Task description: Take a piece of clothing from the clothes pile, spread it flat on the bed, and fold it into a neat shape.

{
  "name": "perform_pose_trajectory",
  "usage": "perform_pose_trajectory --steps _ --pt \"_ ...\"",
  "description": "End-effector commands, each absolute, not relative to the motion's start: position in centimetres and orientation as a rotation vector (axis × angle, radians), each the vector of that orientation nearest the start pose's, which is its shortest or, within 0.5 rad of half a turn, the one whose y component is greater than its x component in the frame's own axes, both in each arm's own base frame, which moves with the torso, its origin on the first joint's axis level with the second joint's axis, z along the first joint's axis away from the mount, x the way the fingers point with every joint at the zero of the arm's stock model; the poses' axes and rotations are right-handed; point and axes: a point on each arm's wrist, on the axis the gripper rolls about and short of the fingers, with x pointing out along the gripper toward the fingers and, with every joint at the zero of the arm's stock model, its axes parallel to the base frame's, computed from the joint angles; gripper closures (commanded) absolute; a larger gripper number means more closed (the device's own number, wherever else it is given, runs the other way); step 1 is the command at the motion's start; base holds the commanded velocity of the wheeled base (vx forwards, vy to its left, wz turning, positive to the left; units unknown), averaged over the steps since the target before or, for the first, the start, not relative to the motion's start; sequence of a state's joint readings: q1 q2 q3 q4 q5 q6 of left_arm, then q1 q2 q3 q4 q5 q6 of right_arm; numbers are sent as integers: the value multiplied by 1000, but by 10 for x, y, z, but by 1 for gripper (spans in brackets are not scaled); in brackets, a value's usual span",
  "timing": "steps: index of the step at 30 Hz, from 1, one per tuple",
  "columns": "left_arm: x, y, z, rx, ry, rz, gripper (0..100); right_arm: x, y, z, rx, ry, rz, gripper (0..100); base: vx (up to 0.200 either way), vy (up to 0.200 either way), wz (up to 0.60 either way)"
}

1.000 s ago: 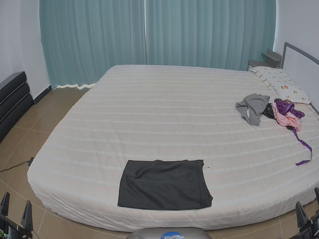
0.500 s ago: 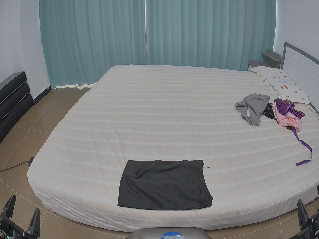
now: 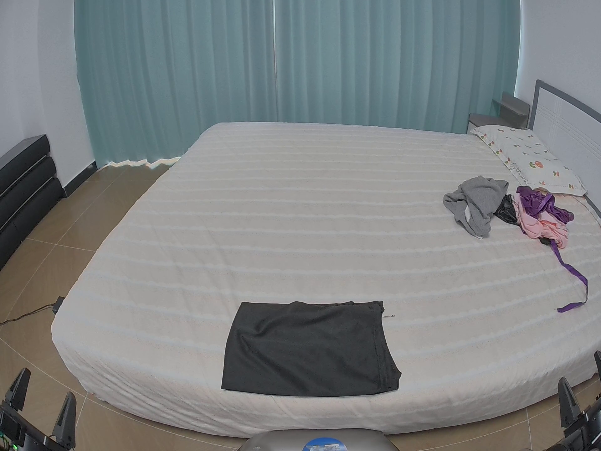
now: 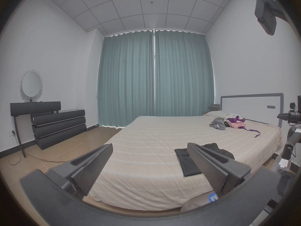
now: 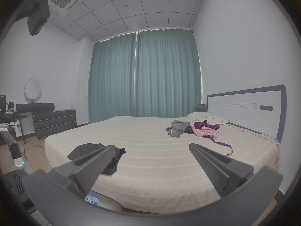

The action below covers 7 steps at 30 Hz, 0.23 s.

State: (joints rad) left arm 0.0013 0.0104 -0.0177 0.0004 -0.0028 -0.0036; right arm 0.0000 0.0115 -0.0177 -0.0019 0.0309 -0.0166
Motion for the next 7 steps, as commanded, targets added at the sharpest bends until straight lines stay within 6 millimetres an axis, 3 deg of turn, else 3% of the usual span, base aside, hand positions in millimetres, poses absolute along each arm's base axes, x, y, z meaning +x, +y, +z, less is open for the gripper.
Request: perform_pose_trajectory --steps 1,7 --pt "-23 0 75 -5 0 -2 0 -23 1 76 -17 -2 31 0 0 0 0" --pt "-23 0 75 -6 0 -2 0 -23 1 76 -14 -3 31 0 0 0 0"
